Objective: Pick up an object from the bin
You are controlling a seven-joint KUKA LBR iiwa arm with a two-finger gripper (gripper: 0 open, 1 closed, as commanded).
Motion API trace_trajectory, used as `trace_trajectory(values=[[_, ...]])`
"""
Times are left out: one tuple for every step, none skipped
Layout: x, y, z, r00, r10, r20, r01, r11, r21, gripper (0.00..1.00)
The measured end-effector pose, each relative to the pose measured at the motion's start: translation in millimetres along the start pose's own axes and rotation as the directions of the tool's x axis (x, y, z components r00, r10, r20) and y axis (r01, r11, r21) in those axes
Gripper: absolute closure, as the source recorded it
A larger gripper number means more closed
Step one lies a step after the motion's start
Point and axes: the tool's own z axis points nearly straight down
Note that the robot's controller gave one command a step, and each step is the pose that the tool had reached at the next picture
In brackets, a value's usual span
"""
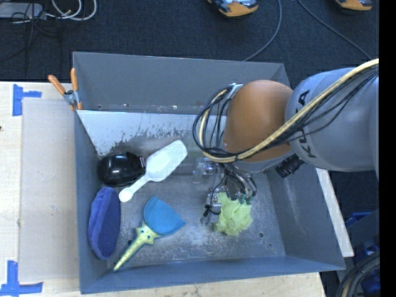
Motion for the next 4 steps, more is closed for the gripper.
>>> trace_trajectory(values=[[45.7,8,80,0.998,0.056,-0.012,-0.056,0.998,0.001,0.00],[57.5,31,95,1.000,0.007,-0.010,-0.007,1.000,0.000,0.00],[58.6,30,96,1.000,0.010,-0.015,-0.010,1.000,0.000,1.00],[56.9,22,-50,0.998,0.064,-0.009,-0.065,0.998,0.000,1.00]])
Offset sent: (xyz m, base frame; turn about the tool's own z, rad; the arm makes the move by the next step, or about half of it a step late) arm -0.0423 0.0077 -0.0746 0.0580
